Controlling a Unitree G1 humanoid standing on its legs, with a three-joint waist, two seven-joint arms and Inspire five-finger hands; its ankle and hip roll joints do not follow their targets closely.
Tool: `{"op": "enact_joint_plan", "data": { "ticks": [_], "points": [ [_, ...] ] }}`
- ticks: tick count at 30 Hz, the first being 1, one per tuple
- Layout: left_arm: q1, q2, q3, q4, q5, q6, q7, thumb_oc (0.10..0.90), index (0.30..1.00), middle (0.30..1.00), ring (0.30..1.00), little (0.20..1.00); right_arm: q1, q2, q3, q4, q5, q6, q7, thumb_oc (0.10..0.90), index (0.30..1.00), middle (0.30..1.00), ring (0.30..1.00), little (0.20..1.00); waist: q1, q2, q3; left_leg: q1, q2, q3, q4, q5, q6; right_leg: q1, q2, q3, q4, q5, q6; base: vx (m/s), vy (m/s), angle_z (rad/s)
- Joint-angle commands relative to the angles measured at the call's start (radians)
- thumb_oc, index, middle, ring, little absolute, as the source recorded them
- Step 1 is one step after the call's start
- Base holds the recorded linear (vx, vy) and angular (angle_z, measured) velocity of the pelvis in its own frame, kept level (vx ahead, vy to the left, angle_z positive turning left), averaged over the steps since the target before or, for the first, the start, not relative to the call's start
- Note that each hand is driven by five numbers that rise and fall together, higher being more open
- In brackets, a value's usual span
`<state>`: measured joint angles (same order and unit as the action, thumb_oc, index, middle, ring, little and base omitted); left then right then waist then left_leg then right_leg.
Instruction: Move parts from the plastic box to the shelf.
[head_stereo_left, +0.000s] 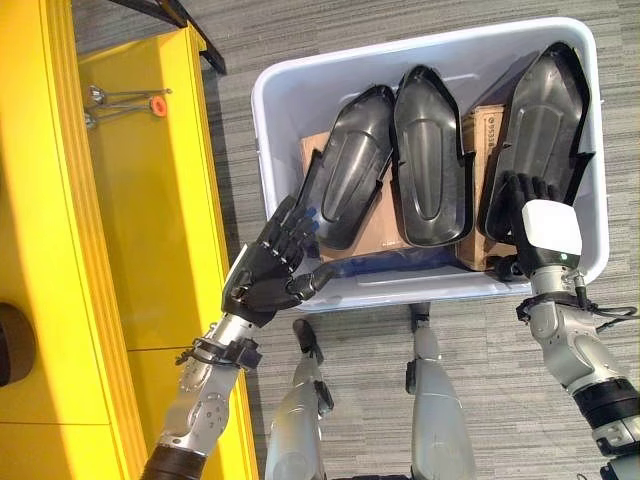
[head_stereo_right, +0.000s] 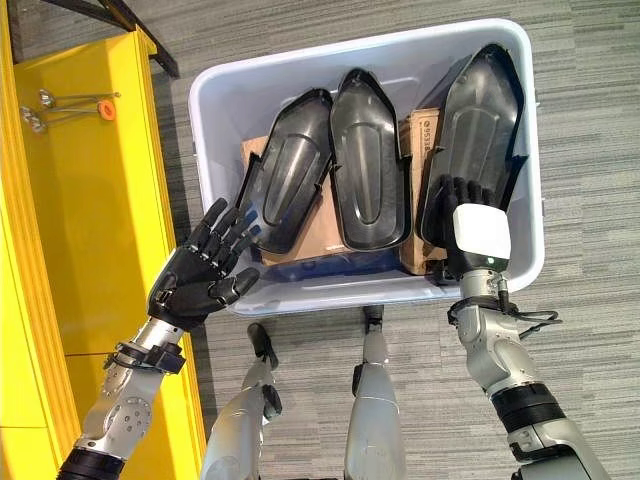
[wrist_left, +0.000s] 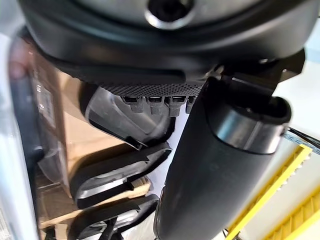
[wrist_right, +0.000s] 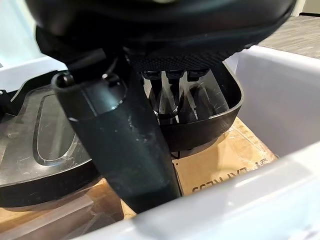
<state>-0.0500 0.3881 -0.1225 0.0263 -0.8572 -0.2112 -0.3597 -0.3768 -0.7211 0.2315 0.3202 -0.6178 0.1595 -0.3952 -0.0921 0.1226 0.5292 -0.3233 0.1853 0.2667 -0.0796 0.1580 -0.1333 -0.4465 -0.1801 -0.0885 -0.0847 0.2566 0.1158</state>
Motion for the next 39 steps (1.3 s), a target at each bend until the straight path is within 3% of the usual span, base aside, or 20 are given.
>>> {"op": "enact_joint_plan", "data": {
  "ticks": [1,6,7,8,22,25,29,33,34,39],
  "points": [
    [-0.04,0.015,-0.005,-0.084,-0.002,-0.118,-0.033,0.9,1.0,1.0,1.0,1.0,-0.114,-0.032,0.028,0.166,0.036,0.05,-0.032,0.9,1.0,1.0,1.0,1.0,0.032,0.039,-0.009,-0.046,-0.033,-0.004,-0.008,0.0,0.011,-0.053,-0.008,-0.039,0.198,-0.191,0.022,-0.03,0.025,0.04],
    [-0.05,0.017,-0.02,-0.088,-0.004,-0.113,-0.03,0.9,1.0,1.0,1.0,1.0,-0.142,-0.038,0.027,0.227,0.101,0.05,-0.033,0.9,1.0,1.0,1.0,1.0,0.041,0.055,-0.009,-0.059,-0.041,-0.008,-0.005,0.004,0.013,-0.075,-0.014,-0.037,0.223,-0.199,0.022,-0.02,0.013,0.03],
    [-0.049,0.018,-0.022,-0.091,-0.001,-0.113,-0.029,0.9,1.0,1.0,1.0,1.0,-0.145,-0.041,0.026,0.232,0.115,0.055,-0.023,0.714,0.739,0.739,0.739,0.739,0.042,0.056,-0.009,-0.06,-0.043,-0.01,-0.004,0.004,0.014,-0.076,-0.014,-0.037,0.225,-0.202,0.022,0.0,0.0,0.0],
    [-0.049,0.021,-0.023,-0.094,0.005,-0.108,-0.032,0.9,1.0,1.0,1.0,1.0,-0.147,-0.04,0.024,0.235,0.128,0.063,-0.016,0.4,0.3,0.3,0.3,0.3,0.043,0.057,-0.009,-0.061,-0.045,-0.008,-0.005,0.004,0.015,-0.076,-0.016,-0.038,0.225,-0.201,0.021,0.0,0.0,0.0],
    [-0.074,0.021,-0.057,-0.091,0.008,-0.112,-0.011,0.9,1.0,1.0,1.0,1.0,-0.205,-0.03,0.007,0.438,0.221,0.081,-0.062,0.4,0.3,0.3,0.3,0.3,0.053,0.08,-0.009,-0.047,-0.048,-0.013,-0.005,0.002,0.016,-0.072,-0.02,-0.04,0.236,-0.205,0.02,0.0,0.001,0.01],
    [-0.076,0.025,-0.073,-0.093,0.004,-0.127,-0.002,0.9,1.0,1.0,1.0,1.0,-0.198,-0.028,0.0,0.48,0.263,0.086,-0.121,0.4,0.3,0.3,0.3,0.3,0.053,0.085,-0.009,-0.036,-0.05,-0.016,-0.005,-0.001,0.018,-0.06,-0.021,-0.042,0.236,-0.206,0.02,0.01,0.02,0.06],
    [-0.075,0.021,-0.081,-0.103,0.001,-0.126,-0.004,0.9,1.0,1.0,1.0,1.0,-0.184,-0.006,0.0,0.506,0.242,0.038,-0.153,0.4,0.3,0.3,0.3,0.3,0.053,0.093,-0.009,-0.022,-0.052,-0.017,-0.007,-0.004,0.021,-0.047,-0.023,-0.041,0.228,-0.203,0.019,0.02,0.029,0.04],
    [-0.078,0.018,-0.086,-0.108,-0.009,-0.131,0.0,0.9,1.0,1.0,1.0,1.0,-0.179,0.017,0.023,0.483,0.223,-0.05,-0.188,0.4,0.3,0.3,0.3,0.3,0.052,0.099,-0.009,-0.004,-0.056,-0.015,-0.008,-0.01,0.024,-0.029,-0.027,-0.042,0.223,-0.203,0.018,0.02,0.043,-0.01],
    [-0.07,0.018,-0.077,-0.115,-0.015,-0.126,-0.011,0.9,1.0,1.0,1.0,1.0,-0.175,0.021,0.037,0.419,0.221,-0.098,-0.212,0.4,0.3,0.3,0.3,0.3,0.049,0.094,-0.009,0.011,-0.056,-0.016,-0.008,-0.012,0.023,-0.013,-0.027,-0.042,0.216,-0.202,0.019,0.05,0.06,-0.02],
    [-0.026,0.015,-0.032,-0.134,-0.027,-0.136,-0.031,0.9,1.0,1.0,1.0,1.0,-0.079,0.057,0.021,0.154,0.165,-0.141,-0.213,0.4,0.3,0.3,0.3,0.3,0.023,0.063,-0.009,0.062,-0.041,-0.016,-0.008,-0.024,0.02,0.054,-0.023,-0.037,0.176,-0.188,0.024,0.05,0.051,-0.02]
  ]
}}
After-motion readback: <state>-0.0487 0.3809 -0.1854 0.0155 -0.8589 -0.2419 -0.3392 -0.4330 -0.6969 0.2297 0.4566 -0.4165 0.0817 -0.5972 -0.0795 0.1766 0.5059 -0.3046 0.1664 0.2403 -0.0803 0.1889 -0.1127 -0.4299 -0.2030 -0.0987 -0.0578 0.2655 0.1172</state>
